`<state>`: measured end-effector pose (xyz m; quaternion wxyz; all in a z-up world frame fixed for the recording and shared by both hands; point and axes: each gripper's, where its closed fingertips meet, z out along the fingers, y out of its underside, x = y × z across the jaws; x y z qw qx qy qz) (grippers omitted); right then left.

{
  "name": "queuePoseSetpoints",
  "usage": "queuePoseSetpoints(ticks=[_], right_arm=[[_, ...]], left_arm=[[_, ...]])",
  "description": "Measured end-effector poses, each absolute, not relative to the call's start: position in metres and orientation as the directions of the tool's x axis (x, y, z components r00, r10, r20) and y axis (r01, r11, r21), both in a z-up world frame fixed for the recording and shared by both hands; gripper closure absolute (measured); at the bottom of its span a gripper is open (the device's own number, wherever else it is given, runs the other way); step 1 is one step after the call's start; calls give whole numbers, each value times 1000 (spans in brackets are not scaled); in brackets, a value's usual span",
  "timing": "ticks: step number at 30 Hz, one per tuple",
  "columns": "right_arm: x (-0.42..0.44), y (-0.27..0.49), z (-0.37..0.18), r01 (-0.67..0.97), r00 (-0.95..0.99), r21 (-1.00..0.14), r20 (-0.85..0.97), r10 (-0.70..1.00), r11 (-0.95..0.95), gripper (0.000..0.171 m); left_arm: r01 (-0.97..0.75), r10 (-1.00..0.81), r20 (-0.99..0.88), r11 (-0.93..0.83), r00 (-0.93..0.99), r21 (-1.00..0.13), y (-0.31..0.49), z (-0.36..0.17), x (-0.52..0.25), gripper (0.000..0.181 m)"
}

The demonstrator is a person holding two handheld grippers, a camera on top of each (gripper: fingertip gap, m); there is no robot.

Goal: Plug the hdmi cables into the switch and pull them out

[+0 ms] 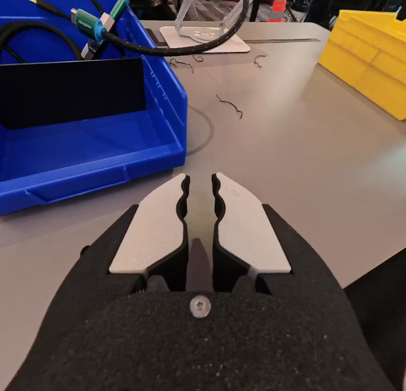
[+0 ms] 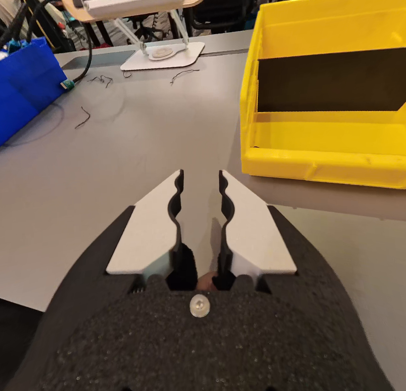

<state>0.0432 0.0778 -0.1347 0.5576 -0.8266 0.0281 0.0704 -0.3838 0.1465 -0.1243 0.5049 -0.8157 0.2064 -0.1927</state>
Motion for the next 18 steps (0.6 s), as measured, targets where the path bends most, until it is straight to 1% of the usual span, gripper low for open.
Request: queuePoseSetpoints(ticks=[2,4,7,10,14,16,18], right_arm=[[39,77,-138,-94,992,-915,-121,44,-392,140],[34,73,-138,-103,990,-911,-132,47,-400,140],[25,65,-127,-182,973,-910,-222,67,-373,140],[18,64,-119,-219,960,-906,-267,88,-362,140],[7,65,-122,-167,967,-911,-227,120,-378,140],[1,65,-125,-147,966,-910,-216,140,-388,140],[-1,66,-127,-134,967,-910,-206,147,-393,140]], left_arm=[[-173,-513,60,-394,856,-903,148,-125,-386,161],[-207,-483,-12,-351,875,-913,153,-118,-394,161],[-323,-476,-176,-247,862,-914,165,-90,-403,159],[-394,-479,-275,-168,834,-903,189,-55,-407,155],[-573,-523,-404,-212,751,-792,244,-38,-405,142],[-641,-546,-441,-251,712,-725,276,-38,-399,134],[-705,-551,-490,-288,676,-648,307,-42,-394,132]])
